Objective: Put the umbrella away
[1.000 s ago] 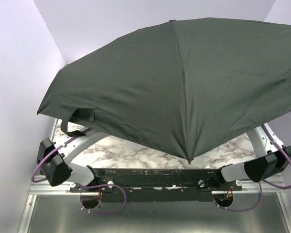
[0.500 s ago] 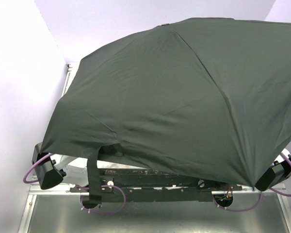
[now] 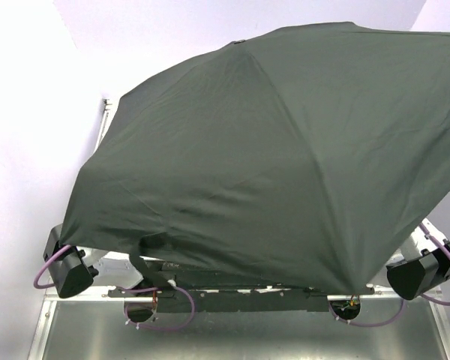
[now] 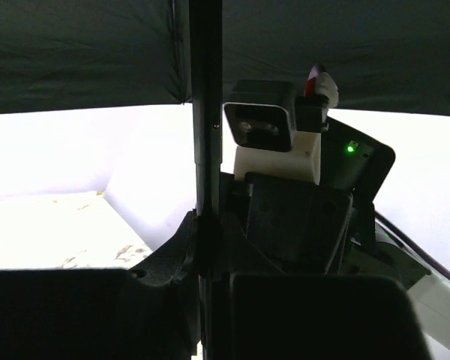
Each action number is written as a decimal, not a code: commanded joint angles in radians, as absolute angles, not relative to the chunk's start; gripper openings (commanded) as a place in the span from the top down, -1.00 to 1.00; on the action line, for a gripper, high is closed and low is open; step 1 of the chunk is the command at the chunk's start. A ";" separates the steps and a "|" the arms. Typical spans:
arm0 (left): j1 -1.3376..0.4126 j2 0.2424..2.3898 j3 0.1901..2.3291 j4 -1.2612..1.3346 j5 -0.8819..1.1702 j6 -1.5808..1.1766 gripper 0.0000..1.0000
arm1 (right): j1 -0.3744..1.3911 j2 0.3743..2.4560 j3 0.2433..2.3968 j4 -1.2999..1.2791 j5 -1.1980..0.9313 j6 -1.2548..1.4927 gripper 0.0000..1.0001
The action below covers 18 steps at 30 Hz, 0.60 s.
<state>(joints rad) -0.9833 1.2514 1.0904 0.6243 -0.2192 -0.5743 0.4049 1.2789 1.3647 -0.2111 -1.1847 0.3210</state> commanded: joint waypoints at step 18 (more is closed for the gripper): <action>-0.824 1.365 1.117 1.349 0.410 -1.038 1.00 | 0.442 1.188 1.199 0.524 -1.305 0.994 -0.17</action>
<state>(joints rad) -0.8318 1.3308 1.0679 1.2205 0.3126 -0.9409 0.4313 1.1957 1.1595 0.4591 -1.2968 0.9329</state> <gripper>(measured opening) 0.076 0.586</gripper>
